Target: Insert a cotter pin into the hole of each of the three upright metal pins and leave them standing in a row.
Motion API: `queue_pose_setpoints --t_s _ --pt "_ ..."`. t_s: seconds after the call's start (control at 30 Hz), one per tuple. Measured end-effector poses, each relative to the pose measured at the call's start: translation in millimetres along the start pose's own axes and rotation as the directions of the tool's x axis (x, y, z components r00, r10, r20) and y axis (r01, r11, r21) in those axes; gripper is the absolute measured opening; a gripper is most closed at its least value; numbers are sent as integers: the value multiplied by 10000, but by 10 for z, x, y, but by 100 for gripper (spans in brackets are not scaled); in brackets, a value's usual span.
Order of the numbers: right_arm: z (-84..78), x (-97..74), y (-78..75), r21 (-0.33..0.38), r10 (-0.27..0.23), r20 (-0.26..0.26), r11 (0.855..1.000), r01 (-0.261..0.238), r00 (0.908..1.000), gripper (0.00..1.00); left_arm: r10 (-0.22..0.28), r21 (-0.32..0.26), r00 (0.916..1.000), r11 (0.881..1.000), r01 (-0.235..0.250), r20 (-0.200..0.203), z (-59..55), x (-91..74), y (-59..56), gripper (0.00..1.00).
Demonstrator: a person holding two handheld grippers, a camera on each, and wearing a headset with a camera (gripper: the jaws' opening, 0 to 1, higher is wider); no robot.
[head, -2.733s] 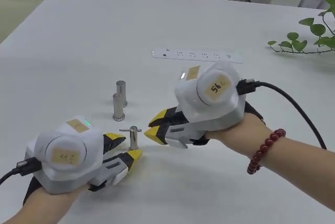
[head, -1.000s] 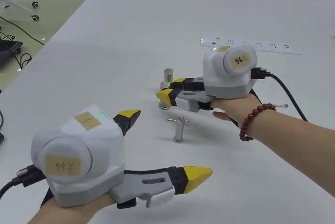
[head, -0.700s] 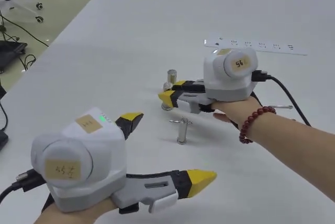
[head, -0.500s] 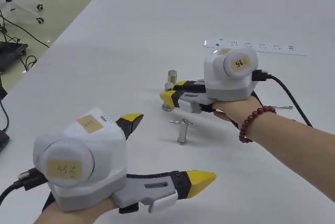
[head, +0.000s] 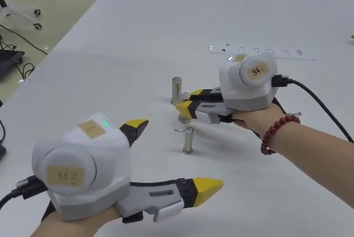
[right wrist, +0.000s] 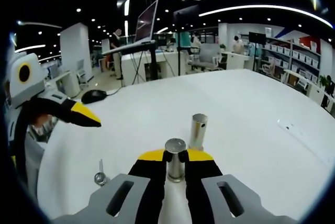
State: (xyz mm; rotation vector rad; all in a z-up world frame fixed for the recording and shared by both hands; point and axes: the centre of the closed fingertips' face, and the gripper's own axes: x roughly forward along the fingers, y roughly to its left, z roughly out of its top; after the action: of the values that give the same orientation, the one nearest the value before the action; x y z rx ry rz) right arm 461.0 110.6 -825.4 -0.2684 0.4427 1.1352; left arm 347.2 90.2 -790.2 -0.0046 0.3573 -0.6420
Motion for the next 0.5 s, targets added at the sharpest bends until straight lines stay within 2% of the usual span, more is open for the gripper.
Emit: queue_pose_setpoints --t_s 0.27,0.5 --pt "-95 -253 -44 193 -333 0 9993 333 9994 13 13 -37 10000 10000 -13 19 23 -15 -27 97" --pt "-161 -471 -19 264 -526 11 9983 525 9986 13 0 -147 10000 9999 -1 -19 26 -27 -52 96"
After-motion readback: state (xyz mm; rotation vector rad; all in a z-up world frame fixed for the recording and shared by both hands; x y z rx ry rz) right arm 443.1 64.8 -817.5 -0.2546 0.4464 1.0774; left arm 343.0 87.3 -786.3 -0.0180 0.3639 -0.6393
